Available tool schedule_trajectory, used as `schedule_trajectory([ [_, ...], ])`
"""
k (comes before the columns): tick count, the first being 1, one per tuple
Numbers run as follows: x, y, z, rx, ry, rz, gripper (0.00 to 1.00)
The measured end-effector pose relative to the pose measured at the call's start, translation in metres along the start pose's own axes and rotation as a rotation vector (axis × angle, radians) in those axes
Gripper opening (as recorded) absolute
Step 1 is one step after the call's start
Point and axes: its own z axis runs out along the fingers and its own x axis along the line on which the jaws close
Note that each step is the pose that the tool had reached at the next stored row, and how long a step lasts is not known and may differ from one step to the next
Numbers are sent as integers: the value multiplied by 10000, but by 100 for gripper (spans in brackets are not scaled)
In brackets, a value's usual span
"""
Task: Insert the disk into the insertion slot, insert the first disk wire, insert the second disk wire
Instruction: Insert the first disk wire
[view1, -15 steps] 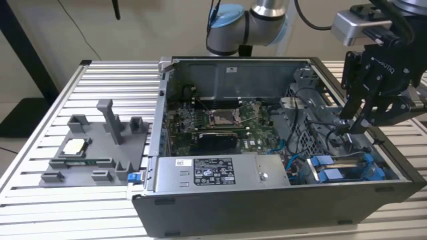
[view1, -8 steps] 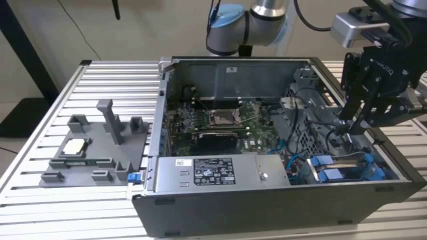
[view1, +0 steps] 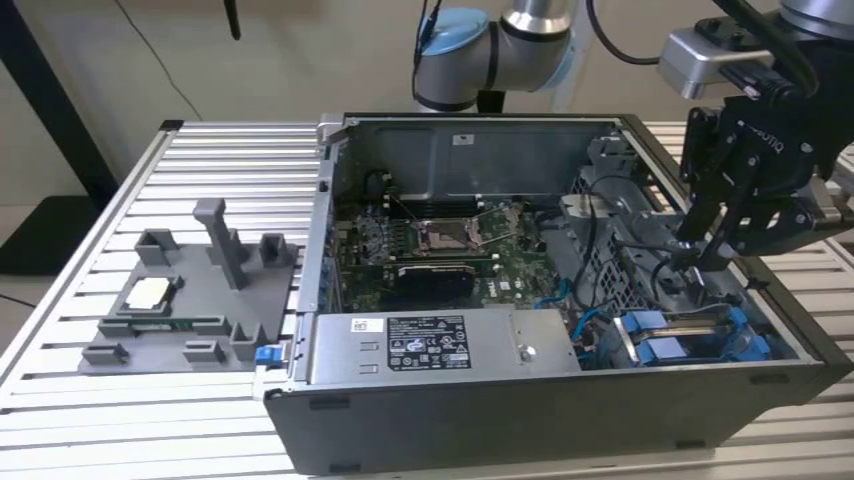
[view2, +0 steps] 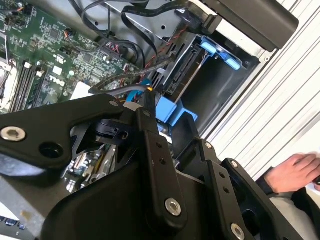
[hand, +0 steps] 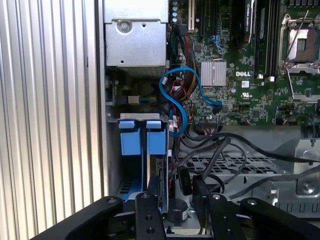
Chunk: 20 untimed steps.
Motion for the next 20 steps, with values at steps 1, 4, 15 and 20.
schedule_trajectory([
  [1, 0, 1, 3, 3, 0, 0, 40],
  [4, 1, 9, 13, 15, 1, 1, 40],
  [15, 2, 74, 84, 148, -17, -1, 40],
  [20, 3, 99, 103, 174, -39, 0, 40],
])
